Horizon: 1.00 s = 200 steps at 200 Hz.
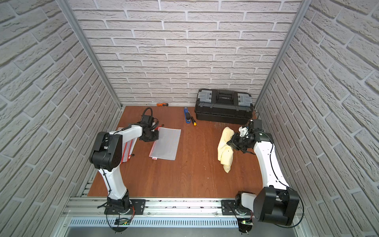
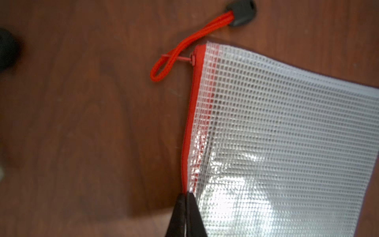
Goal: Wipe the document bag
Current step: Move the document bag to the center of the board, then wipe the dirt from the document bag.
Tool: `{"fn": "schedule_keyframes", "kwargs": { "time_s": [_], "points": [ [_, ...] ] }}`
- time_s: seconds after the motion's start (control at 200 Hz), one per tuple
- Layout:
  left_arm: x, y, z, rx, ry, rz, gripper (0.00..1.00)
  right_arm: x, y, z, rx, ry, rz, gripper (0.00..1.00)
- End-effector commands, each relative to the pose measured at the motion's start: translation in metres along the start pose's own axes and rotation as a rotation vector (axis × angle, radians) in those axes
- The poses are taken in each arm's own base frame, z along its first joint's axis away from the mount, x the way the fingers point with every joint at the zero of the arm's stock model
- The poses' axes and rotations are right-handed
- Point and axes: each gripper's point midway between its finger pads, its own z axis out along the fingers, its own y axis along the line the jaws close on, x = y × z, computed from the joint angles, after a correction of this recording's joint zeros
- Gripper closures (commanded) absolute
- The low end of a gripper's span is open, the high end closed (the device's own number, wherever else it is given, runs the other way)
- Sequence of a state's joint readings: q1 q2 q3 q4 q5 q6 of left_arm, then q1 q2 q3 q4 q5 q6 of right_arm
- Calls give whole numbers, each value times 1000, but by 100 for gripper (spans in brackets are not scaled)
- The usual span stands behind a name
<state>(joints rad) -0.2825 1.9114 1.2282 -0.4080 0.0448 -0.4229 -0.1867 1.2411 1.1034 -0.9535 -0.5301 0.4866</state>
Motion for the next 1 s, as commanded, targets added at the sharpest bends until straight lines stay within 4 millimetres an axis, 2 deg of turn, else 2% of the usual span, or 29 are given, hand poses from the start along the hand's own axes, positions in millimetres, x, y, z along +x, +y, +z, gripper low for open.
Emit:
{"fn": "schedule_keyframes", "kwargs": {
  "time_s": [0.0, 0.08, 0.18, 0.27, 0.33, 0.5, 0.57, 0.73, 0.855, 0.995],
  "points": [
    [21, -46, -15, 29, 16, 79, 100, 2, 15, 0, -22, -2, -51, 98],
    [28, -82, -25, 55, -6, 115, 100, 11, 32, 13, -69, 28, -91, 98],
    [37, -129, -31, 131, -26, 126, 100, 32, 59, 37, -105, 100, -173, 98],
    [44, -156, -34, 147, -39, 130, 100, 57, 76, 65, -86, 175, -245, 98],
    [48, -166, -34, 153, -45, 117, 100, 75, 84, 87, -72, 227, -271, 98],
    [53, -182, -33, 162, -82, 58, 100, 112, 89, 145, -3, 325, -265, 98],
    [55, -180, -33, 138, -107, 33, 100, 127, 94, 166, 15, 361, -278, 98],
    [66, -176, -27, 127, -106, 4, 100, 154, 90, 212, 101, 453, -285, 98],
    [77, -177, -24, 134, -85, 12, 100, 154, 85, 235, 134, 474, -261, 98],
    [90, -177, -21, 133, -69, 17, 100, 135, 78, 238, 164, 458, -240, 98]
  ]
}}
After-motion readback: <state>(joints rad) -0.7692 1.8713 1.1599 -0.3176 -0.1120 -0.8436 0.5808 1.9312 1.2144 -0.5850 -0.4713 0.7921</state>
